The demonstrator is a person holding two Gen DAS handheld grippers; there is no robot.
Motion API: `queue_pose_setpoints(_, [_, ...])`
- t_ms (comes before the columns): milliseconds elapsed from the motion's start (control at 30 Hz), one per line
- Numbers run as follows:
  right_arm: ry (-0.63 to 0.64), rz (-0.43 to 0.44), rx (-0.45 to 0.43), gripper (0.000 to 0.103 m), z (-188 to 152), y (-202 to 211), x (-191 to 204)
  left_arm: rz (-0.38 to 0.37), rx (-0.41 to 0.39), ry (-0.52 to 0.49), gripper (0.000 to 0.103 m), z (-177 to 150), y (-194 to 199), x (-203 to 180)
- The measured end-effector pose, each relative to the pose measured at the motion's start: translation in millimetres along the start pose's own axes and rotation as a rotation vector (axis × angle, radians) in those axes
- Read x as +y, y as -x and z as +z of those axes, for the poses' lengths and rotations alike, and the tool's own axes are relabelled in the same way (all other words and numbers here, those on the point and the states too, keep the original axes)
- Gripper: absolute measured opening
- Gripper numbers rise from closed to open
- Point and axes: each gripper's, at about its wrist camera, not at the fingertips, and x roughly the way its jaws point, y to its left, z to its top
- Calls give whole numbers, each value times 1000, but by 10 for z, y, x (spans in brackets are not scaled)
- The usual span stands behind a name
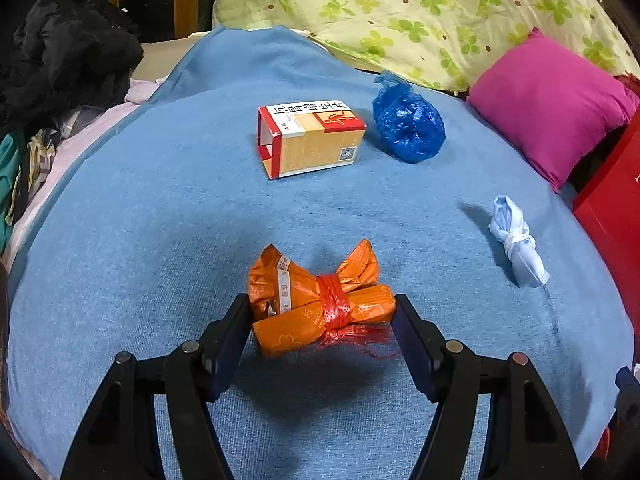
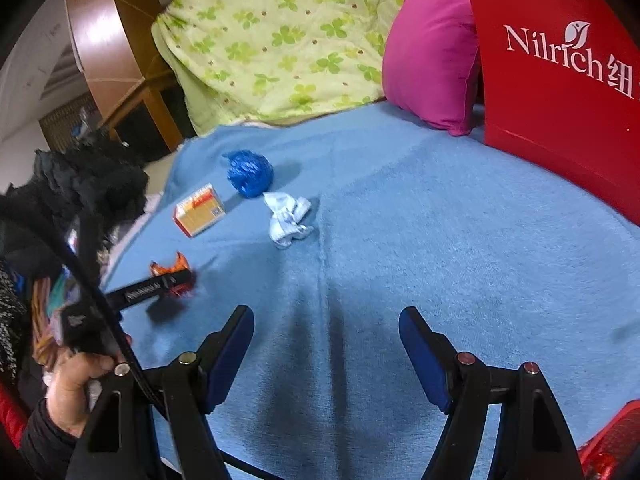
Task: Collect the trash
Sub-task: 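Grasp the light blue cloth with the right tool while the left tool holds the bundle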
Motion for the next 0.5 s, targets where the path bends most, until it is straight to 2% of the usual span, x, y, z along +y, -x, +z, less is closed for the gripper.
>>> queue_pose_setpoints(100, [12,-47,41,78,38,-85,47,-16,24,25,71,11,-37,36])
queue_pose_setpoints(300, [53,-42,85,78,188,-342,262,-26,32,38,71,17,-28,40])
queue_pose_setpoints(500, [57,-55,61,78,515,-560,377,-40,41,56,71,30,-39,79])
